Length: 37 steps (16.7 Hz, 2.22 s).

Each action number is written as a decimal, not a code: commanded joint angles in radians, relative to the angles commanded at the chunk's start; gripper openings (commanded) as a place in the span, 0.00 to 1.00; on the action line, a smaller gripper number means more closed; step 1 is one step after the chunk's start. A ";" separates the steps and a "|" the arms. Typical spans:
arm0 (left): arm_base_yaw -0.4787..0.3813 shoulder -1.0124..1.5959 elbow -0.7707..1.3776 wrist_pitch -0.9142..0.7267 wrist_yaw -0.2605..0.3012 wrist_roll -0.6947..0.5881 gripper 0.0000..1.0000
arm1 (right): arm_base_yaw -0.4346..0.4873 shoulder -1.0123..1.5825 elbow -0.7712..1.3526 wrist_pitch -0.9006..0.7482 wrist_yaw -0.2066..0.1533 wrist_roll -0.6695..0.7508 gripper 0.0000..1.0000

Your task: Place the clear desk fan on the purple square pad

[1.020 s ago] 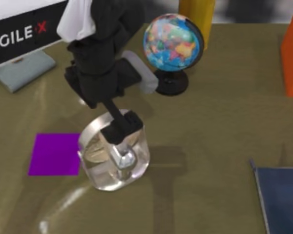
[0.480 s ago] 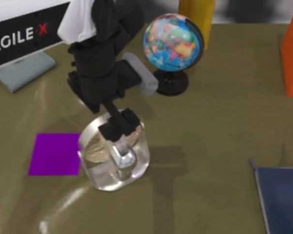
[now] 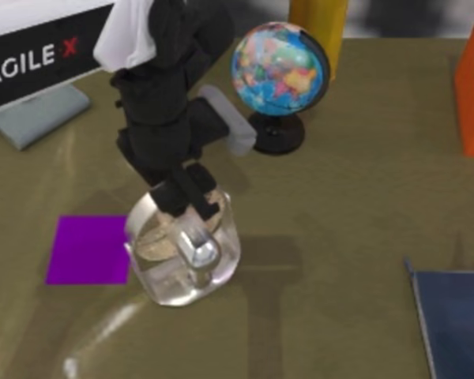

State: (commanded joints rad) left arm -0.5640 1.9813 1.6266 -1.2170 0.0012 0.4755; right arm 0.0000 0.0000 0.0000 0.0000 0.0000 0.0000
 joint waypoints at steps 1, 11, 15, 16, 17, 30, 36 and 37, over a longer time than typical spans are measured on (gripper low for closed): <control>0.000 0.000 0.000 0.000 0.000 0.000 0.00 | 0.000 0.000 0.000 0.000 0.000 0.000 1.00; 0.001 0.000 0.017 -0.017 0.000 0.003 0.00 | 0.000 0.000 0.000 0.000 0.000 0.000 1.00; 0.012 0.001 0.129 -0.132 0.000 0.000 0.00 | 0.000 0.000 0.000 0.000 0.000 0.000 1.00; 0.015 -0.001 0.157 -0.161 0.000 0.000 0.00 | 0.000 0.000 0.000 0.000 0.000 0.000 1.00; 0.017 -0.003 0.179 -0.183 0.000 0.000 0.00 | 0.000 0.000 0.000 0.000 0.000 0.000 1.00; 0.045 -0.029 0.145 -0.256 -0.046 -0.285 0.00 | 0.000 0.000 0.000 0.000 0.000 0.000 1.00; 0.114 -0.078 0.085 -0.310 -0.088 -0.897 0.00 | 0.000 0.000 0.000 0.000 0.000 0.000 1.00; 0.127 -0.087 0.073 -0.313 -0.091 -1.017 0.00 | 0.000 0.000 0.000 0.000 0.000 0.000 1.00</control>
State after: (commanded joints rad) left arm -0.4366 1.8940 1.6994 -1.5299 -0.0893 -0.5417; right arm 0.0000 0.0000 0.0000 0.0000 0.0000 0.0000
